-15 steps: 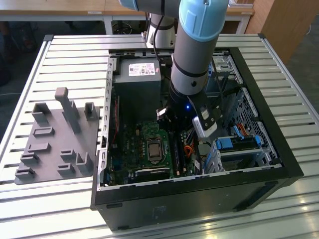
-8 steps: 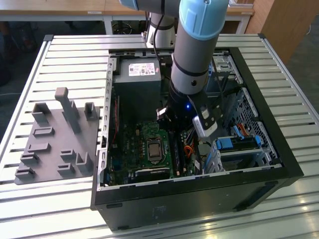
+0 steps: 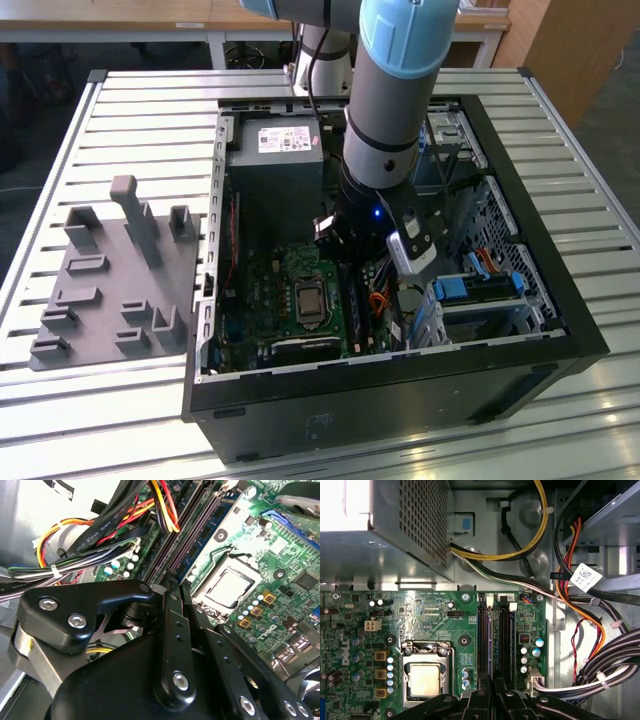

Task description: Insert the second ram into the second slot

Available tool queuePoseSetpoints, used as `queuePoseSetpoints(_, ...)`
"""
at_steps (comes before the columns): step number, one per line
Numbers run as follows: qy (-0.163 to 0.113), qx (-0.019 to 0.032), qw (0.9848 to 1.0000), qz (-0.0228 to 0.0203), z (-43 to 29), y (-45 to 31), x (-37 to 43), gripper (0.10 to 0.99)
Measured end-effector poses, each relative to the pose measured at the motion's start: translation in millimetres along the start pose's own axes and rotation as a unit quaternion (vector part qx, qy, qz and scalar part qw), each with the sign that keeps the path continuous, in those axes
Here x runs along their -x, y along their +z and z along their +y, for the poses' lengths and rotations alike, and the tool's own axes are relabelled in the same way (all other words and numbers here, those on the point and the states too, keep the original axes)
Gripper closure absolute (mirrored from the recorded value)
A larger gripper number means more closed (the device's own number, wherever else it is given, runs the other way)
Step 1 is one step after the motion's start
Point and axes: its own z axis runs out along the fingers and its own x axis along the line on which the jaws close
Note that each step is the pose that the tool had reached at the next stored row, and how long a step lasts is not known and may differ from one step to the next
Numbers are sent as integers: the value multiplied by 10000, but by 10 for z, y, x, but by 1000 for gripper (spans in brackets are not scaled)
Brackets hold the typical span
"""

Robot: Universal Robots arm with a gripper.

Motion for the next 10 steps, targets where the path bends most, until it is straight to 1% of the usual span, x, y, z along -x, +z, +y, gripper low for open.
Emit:
queuePoseSetpoints(5,0,-17,10000,0,0,1,0,949)
queuePoseSetpoints(10,1,-23,10000,0,0,1,0,949)
